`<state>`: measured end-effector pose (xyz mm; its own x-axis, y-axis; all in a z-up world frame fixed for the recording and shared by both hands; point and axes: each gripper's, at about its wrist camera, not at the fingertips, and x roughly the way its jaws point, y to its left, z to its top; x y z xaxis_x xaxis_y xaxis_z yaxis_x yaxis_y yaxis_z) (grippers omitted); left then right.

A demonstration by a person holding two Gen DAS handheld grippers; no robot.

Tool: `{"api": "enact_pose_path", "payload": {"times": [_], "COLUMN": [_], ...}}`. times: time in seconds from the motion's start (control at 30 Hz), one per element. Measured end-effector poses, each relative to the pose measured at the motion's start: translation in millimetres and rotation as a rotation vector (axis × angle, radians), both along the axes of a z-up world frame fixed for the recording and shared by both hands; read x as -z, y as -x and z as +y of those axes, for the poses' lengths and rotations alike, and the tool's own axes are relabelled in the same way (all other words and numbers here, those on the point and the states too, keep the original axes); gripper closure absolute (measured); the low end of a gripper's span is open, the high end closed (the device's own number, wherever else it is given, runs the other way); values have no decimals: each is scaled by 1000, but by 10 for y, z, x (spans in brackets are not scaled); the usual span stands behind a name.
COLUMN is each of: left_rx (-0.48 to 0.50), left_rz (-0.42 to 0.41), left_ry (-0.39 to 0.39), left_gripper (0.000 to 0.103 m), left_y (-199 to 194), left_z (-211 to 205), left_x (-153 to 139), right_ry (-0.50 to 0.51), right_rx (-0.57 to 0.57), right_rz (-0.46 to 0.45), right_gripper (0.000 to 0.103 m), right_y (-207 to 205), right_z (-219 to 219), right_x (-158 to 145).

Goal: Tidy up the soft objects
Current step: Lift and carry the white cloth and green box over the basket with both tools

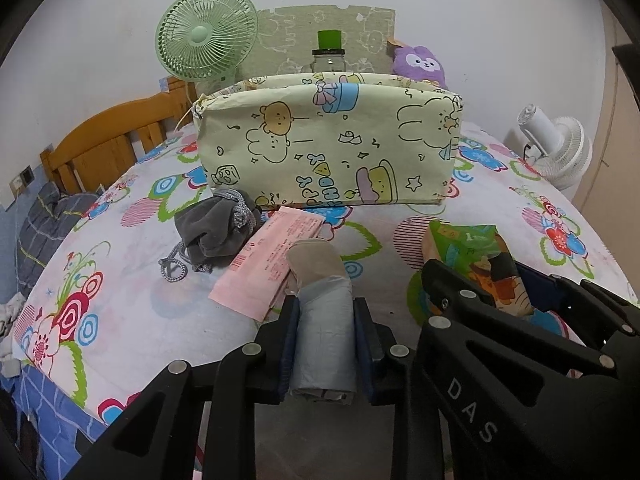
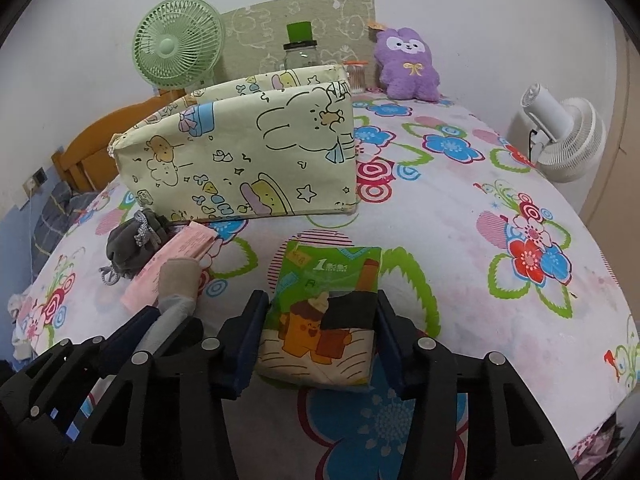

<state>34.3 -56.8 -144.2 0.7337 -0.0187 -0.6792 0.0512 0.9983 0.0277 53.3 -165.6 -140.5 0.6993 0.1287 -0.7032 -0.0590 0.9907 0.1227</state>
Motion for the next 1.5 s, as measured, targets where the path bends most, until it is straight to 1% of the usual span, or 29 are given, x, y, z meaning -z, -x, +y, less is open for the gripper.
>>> {"api": "enact_pose_path", "payload": {"times": [0.2,0.4,0.53,0.67,0.87,1.03,1.5], "left_rx": [8,10,17,24,33,43,59], "left_rz": [-13,-39,-58,-74,-102,-110,-186], "left_ry": [7,16,25,50,50,64,40], "left_gripper": [78,78,78,78,78,78,78], "left_y": [45,100,130,151,184,200,219], "left_z": [2,9,12,22,22,31,72], "left_x": [-67,-192,-305,-433,-614,-750,-1190], "right_ry": [1,2,0,-7,-15,-19,-46], "right_rx": [9,12,21,23,29,27,18], "right_rz": [-10,-34,-53,-74,-103,-125,-193], "right_gripper": [50,50,50,50,50,50,50], "right_y": [45,98,135,165,221,253,282], "right_z": [-8,-7,-12,-24,-23,-23,7], "right_x": [-67,-197,-325,-454,-653,-811,-1252]}}
